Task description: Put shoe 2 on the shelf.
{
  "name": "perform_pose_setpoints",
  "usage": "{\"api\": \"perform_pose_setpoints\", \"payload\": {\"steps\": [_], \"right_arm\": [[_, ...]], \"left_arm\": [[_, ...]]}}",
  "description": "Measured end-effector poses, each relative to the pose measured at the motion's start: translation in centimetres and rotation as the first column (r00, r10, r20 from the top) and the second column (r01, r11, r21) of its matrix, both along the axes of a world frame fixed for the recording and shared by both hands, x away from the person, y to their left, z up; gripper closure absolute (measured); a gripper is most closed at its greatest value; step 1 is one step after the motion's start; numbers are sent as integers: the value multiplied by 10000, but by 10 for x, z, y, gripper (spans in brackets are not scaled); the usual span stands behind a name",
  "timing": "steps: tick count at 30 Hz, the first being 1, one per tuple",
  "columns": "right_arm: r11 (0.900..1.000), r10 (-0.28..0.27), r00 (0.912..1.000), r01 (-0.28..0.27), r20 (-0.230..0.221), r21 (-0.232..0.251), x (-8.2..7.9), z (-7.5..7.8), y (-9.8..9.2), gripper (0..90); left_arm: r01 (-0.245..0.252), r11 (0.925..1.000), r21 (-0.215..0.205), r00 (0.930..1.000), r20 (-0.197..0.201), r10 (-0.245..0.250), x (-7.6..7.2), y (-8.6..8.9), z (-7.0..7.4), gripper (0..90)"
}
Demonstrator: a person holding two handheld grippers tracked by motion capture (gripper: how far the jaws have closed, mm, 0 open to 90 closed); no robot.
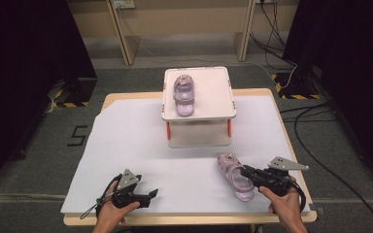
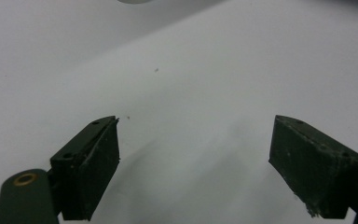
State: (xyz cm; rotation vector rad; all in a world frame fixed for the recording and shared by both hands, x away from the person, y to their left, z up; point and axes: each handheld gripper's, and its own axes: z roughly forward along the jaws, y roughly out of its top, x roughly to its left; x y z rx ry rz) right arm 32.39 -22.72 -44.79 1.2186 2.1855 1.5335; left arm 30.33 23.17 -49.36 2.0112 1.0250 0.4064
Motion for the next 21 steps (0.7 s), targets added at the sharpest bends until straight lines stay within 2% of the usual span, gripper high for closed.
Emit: {"api": "perform_pose_setpoints", "payload": {"steps": [7, 13, 14, 15, 16, 18, 19, 21], "right_arm": [[9999, -38, 9995, 34, 326, 131, 3, 17, 1, 802], [9989, 36, 9977, -67, 673, 463, 3, 42, 3, 801], [9989, 36, 9977, -67, 673, 463, 3, 42, 3, 801], [9987, 77, 9971, -115, 757, 506, 2, 50, 3, 801], [9987, 77, 9971, -115, 757, 506, 2, 50, 3, 801], [9982, 126, 9959, -178, 891, 576, 2, 63, 4, 801], [9982, 126, 9959, -178, 891, 576, 2, 63, 4, 801], [9979, 180, 9949, -241, 994, 606, 4, 73, 6, 801]], "left_arm": [[-36, 10000, -24, 10000, 20, 36, 0, 1, 0, 157], [-30, 10000, -22, 10000, 12, 31, 0, 1, 0, 157], [-25, 10000, -13, 10000, 13, 25, 0, 1, 0, 157], [-25, 10000, -24, 10000, 9, 25, 0, 0, 0, 157], [-25, 10000, -24, 10000, 9, 25, 0, 0, 0, 157], [-11, 10000, -14, 10000, 5, 11, 1, 0, 0, 157], [-4, 10000, -4, 10000, 5, 4, 1, 0, 0, 157], [1, 10000, -3, 10000, 2, -1, 1, 0, 0, 157]]}}
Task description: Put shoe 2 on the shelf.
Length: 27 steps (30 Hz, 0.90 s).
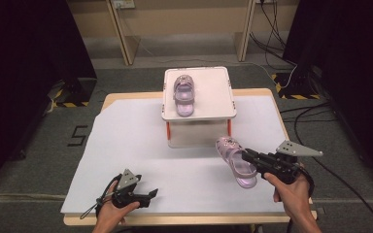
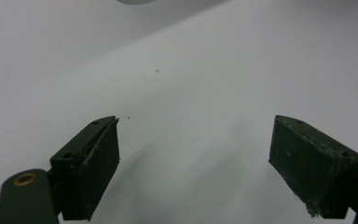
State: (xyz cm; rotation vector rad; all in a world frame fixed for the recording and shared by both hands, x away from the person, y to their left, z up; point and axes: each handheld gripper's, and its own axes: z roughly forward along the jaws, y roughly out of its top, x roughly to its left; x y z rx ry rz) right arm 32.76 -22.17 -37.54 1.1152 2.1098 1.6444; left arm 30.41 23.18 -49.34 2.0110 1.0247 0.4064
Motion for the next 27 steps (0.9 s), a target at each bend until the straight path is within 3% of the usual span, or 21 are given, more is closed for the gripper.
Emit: {"api": "perform_pose_setpoints", "payload": {"steps": [11, 17, 27], "right_arm": [[9998, 181, 9986, -176, 506, -95, 11, 46, 13, 801], [9999, 95, 9971, -89, 751, -78, 28, 73, 24, 802], [9991, -201, 9955, 235, 927, -358, 56, 92, 38, 802]], "left_arm": [[2, 10000, -28, 10000, -4, -2, 0, 0, 0, 157], [23, 10000, -28, 10000, 2, -23, 1, 0, 0, 157], [59, 10000, -20, 10000, 8, -59, 1, -1, 0, 157]]}}
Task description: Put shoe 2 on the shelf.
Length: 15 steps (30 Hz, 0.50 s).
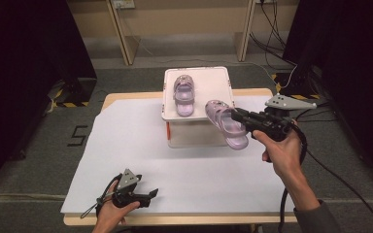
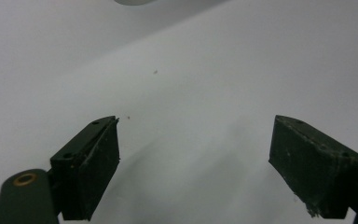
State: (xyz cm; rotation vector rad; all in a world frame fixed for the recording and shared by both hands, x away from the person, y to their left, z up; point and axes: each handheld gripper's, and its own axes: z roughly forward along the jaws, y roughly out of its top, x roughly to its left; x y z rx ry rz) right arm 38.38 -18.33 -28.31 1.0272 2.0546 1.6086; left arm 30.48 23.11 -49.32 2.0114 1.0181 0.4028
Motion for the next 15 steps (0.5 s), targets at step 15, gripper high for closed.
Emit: {"api": "perform_pose_setpoints", "payload": {"steps": [15], "right_arm": [[9959, -871, 9962, 869, -81, -245, 64, 0, 24, 802]], "left_arm": [[49, 10000, -54, 10000, -6, -49, 0, 0, 0, 157]]}}
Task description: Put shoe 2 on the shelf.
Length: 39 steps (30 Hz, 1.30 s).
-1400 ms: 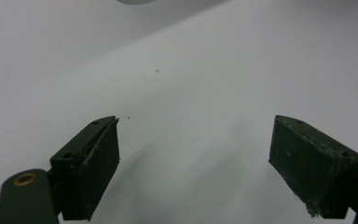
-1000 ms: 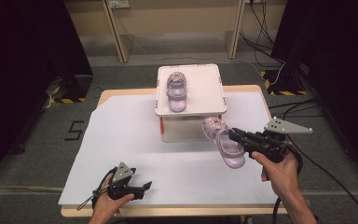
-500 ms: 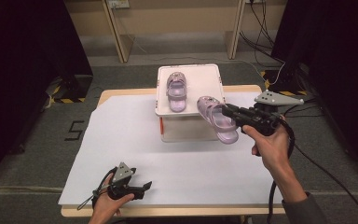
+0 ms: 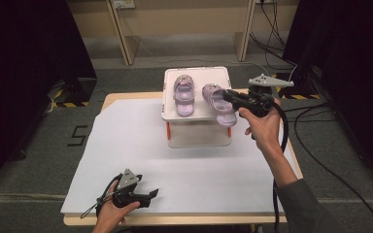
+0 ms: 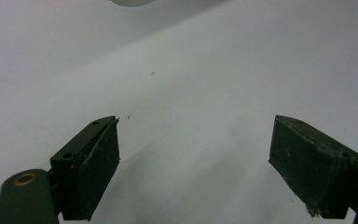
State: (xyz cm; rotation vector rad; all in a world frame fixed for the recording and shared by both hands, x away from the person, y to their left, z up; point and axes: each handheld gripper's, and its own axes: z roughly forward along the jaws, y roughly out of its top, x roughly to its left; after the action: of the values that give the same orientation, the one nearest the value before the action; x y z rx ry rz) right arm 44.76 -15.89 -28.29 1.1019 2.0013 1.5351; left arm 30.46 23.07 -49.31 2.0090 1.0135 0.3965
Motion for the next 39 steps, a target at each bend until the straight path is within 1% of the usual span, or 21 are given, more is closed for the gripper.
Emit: {"api": "perform_pose_setpoints", "payload": {"steps": [1, 2, 3, 4, 5, 6, 7, 8, 9, 13, 14, 15, 18, 19, 23, 28, 29, 30, 31, 33, 39], "right_arm": [[9999, -104, 9999, 104, 38, -43, 8, -1, 3, 802], [9999, -104, 9999, 104, 38, -43, 8, -1, 3, 802], [9999, -163, 9999, 163, -27, 4, 11, -2, 5, 802], [9998, -216, 9998, 216, -41, -6, 15, -3, 6, 802], [9995, -321, 9995, 321, -69, 25, 23, -5, 9, 802], [9995, -321, 9995, 321, -69, 25, 23, -5, 9, 802], [9991, -412, 9991, 412, -128, -20, 30, -7, 12, 802], [9988, -479, 9988, 478, -143, -48, 33, -8, 13, 802], [9988, -479, 9988, 478, -143, -48, 33, -8, 13, 802], [9971, -752, 9970, 751, -165, -77, 48, -11, 19, 802], [9971, -752, 9970, 751, -165, -77, 48, -11, 19, 802], [9960, -878, 9961, 876, -130, -183, 53, -13, 21, 802], [9952, -962, 9952, 959, -179, -168, 58, -15, 23, 802], [9949, -1003, 9948, 1001, -180, -145, 62, -19, 25, 802], [9944, -1055, 9941, 1052, -268, -117, 67, -23, 30, 802], [9938, -1112, 9936, 1110, -211, -103, 71, -26, 34, 801], [9932, -1160, 9928, 1157, -292, -127, 72, -28, 36, 801], [9932, -1160, 9928, 1157, -292, -127, 72, -28, 36, 801], [9931, -1157, 9930, 1152, -229, -232, 73, -30, 37, 799], [9934, -1137, 9932, 1132, -264, -209, 73, -31, 38, 798], [9941, -1034, 9942, 1023, -282, -360, 71, -32, 43, 784]], "left_arm": [[-11, 10000, -49, 10000, 11, 11, 0, 0, 0, 157], [-11, 10000, -49, 10000, 11, 11, 0, 0, 0, 157], [-8, 10000, -51, 10000, 11, 8, 0, 0, 0, 157], [-6, 10000, -36, 10000, 1, 6, 0, 0, 0, 157], [-16, 10000, -51, 10000, 4, 16, 0, 0, 0, 157], [-16, 10000, -51, 10000, 4, 16, 0, 0, 0, 157], [-10, 10000, -75, 10000, 28, 10, -1, 0, 1, 157], [-10, 10000, -75, 10000, 28, 10, -1, 0, 1, 157], [0, 10000, -71, 10000, 31, 0, -1, 0, 1, 157], [31, 10000, -48, 10000, 25, -30, -1, -1, 1, 157], [33, 10000, -36, 10000, 28, -33, -1, -1, 1, 157], [35, 10000, -47, 10000, 33, -35, -1, -1, 1, 157], [41, 10000, -40, 10000, 41, -40, -1, -1, 1, 157], [61, 10000, -22, 10000, 37, -61, -1, -1, 1, 157], [76, 10000, -11, 10000, 37, -76, -1, -2, 1, 157], [88, 10000, -20, 10000, 43, -88, -1, -2, 1, 157], [111, 9999, 1, 9999, 40, -111, -1, -2, 1, 157], [111, 9999, 1, 9999, 40, -111, -1, -2, 1, 157], [116, 9999, -9, 9999, 46, -116, -2, -2, 1, 157], [106, 9999, -21, 9999, 49, -106, -2, -2, 1, 157], [120, 9999, -9, 9999, 63, -120, -2, -2, 1, 157]]}}
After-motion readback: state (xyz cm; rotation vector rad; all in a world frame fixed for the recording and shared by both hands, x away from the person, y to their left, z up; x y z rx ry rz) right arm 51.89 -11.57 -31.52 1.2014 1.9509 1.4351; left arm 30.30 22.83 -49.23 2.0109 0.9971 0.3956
